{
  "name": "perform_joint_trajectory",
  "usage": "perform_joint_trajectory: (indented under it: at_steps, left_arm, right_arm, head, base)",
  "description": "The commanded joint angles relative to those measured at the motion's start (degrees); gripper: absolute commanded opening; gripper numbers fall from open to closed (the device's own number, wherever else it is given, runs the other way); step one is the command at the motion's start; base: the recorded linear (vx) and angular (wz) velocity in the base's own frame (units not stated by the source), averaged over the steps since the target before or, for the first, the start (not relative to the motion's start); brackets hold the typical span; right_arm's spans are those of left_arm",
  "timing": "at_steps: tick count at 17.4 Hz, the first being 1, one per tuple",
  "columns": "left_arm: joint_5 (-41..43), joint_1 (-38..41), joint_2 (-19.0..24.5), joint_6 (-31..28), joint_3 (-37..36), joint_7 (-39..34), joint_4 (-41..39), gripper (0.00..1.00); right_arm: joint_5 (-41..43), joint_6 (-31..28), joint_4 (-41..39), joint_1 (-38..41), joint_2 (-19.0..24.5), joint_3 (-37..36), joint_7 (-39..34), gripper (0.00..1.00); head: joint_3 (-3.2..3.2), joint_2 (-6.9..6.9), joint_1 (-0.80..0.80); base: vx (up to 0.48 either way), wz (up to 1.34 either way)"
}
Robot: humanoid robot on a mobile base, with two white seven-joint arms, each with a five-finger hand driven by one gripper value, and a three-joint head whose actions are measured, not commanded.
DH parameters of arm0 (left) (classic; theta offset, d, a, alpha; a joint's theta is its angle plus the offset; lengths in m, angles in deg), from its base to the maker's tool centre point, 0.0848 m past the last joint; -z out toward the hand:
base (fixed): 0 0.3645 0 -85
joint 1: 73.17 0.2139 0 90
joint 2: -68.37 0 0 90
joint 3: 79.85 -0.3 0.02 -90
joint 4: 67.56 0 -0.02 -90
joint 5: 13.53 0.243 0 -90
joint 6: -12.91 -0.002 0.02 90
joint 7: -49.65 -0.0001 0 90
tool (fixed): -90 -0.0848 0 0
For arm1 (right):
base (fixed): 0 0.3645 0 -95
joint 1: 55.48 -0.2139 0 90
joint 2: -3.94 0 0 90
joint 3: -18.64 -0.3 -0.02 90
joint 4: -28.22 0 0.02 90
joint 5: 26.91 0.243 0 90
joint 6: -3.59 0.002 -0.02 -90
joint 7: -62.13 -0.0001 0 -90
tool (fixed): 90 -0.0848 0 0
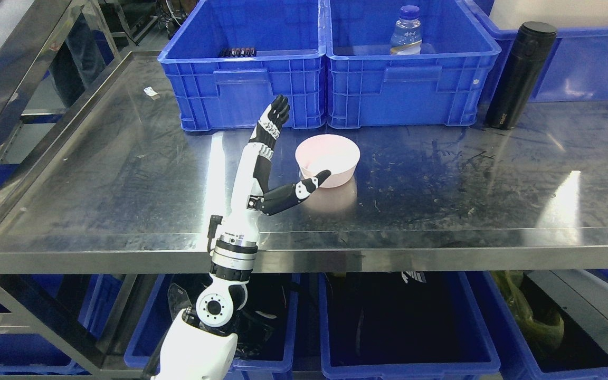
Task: Stack pink IKEA bowl on shelf middle layer
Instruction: 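Swing the left hand out and open it beside the pink bowl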
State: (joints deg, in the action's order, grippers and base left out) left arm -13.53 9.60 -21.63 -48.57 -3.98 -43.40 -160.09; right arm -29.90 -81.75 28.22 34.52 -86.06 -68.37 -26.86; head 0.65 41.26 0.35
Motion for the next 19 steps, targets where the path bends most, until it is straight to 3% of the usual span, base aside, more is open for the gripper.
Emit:
perform_joint_trajectory:
  at_steps: [1,2,3,5,7,9,11,12,15,19]
  left_arm:
    - [0.44,-1.29,1.0,-0.13,4.81,2.06,-0.02,1.0]
    - [0.53,-2.87,1.0,-0.13,4.9,4.0,-0.02,1.0]
    - [0.79,-5.32,4.36,-0.13,4.9,5.84,-0.02,1.0]
    - [3.41,-11.81,16.19,-1.27,4.9,8.31,0.07,1.0]
    - [8.58,-16.22,24.05,-5.03,4.99,13.12,0.16,1.0]
    - [17.09,-19.04,28.72,-7.25,5.42,23.29,0.16,1.0]
    - [22.84,-21.94,32.42,-7.08,5.51,42.43,0.07,1.0]
    - [22.94,-23.43,33.39,-7.08,5.51,44.51,0.16,1.0]
    - [23.11,-23.27,30.43,-7.25,5.43,45.05,0.51,1.0]
    - [25.04,-24.76,22.17,-7.16,3.24,59.44,3.48,0.97]
  right_arm:
    - [0.0,0.0,-1.0,0.26,-1.0,0.0,0.04,1.0]
    - [0.0,0.0,-1.0,0.26,-1.0,0.0,0.04,1.0]
    - [0.0,0.0,-1.0,0.26,-1.0,0.0,0.04,1.0]
    - [0.0,0.0,-1.0,0.18,-1.0,0.0,0.04,1.0]
    - [0.0,0.0,-1.0,0.26,-1.0,0.0,0.04,1.0]
    - [0.0,0.0,-1.0,0.26,-1.0,0.0,0.04,1.0]
    - [0.0,0.0,-1.0,0.17,-1.0,0.0,0.04,1.0]
    - [0.0,0.0,-1.0,0.26,-1.0,0.0,0.04,1.0]
    - [0.0,0.0,-1.0,0.18,-1.0,0.0,0.04,1.0]
    - [0.0,0.0,-1.0,0.26,-1.0,0.0,0.04,1.0]
  head:
    - [0.0,0.0,0.0]
    - [0.0,0.0,0.0]
    - [0.0,0.0,0.0]
    - [0.0,0.0,0.0]
    - [0.0,0.0,0.0]
    - [0.0,0.0,0.0]
    - [0.0,0.0,0.0]
    - [0.0,0.0,0.0]
    - [0.0,0.0,0.0]
    - [0.0,0.0,0.0]
  base:
    - [0.0,0.0]
    - [0.0,0.0]
    - [0.0,0.0]
    - [0.0,0.0]
    - [0.0,0.0]
    - [0.0,0.0]
    - [0.0,0.0]
    - [0.0,0.0]
    - [0.0,0.0]
    - [0.0,0.0]
